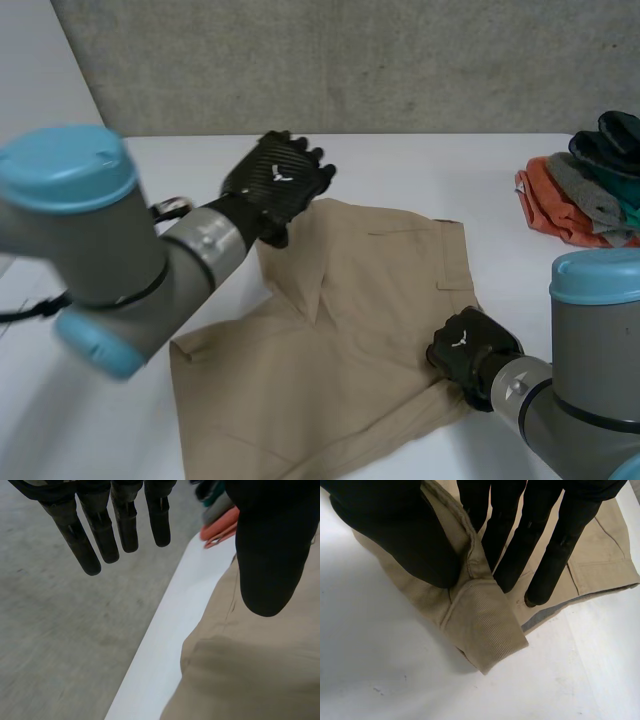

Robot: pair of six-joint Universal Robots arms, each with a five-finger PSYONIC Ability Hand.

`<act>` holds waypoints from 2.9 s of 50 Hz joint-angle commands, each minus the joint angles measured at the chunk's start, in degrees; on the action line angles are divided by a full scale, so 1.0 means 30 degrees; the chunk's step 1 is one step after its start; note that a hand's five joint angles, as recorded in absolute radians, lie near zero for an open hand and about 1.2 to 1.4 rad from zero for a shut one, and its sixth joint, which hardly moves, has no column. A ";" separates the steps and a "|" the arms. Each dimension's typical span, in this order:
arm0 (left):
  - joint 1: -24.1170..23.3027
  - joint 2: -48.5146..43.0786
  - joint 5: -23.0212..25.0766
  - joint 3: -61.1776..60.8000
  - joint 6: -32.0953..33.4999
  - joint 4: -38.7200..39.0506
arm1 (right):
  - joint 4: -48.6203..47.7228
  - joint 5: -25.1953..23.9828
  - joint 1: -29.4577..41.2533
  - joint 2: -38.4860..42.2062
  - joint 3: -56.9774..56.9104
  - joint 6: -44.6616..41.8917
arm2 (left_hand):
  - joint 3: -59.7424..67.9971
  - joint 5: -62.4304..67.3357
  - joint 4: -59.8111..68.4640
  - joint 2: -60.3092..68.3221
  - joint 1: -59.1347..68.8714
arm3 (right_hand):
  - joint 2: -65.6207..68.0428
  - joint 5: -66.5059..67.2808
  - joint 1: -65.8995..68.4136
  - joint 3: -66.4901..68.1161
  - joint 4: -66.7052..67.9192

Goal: Fold the laundry.

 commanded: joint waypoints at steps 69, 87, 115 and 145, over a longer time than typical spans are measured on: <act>0.0005 0.9303 -0.5786 -1.1359 -0.9854 -0.5943 | -0.1911 -0.0044 -0.0062 0.1183 -0.3360 0.8808 | 0.1685 0.1657 0.1717 0.1723 0.1921 | 0.4248 0.3994 0.5264 0.3894 0.3755; -0.0757 0.6845 -0.5728 -1.3062 -1.1937 -0.5622 | -0.2672 0.0015 -0.0120 0.1095 -0.2803 0.9072 | 0.1740 0.1712 0.1772 0.1779 0.1977 | 0.4248 0.3994 0.5264 0.3894 0.3755; -0.2309 0.7075 -0.5640 -1.1274 -0.8956 -0.9481 | 0.2325 -0.0220 -0.0967 -0.3177 -0.1051 0.3259 | 1.8891 1.8862 1.8923 1.8929 1.9127 | 0.4248 0.3994 0.5264 0.3894 0.3755; -0.1667 0.2776 -0.6372 -0.3370 -0.3561 -0.1875 | -0.1116 0.0070 -0.2406 -0.1808 -0.2039 0.2451 | 1.8891 1.8862 1.8923 1.8929 1.9127 | 0.4248 0.3994 0.5264 0.3894 0.3755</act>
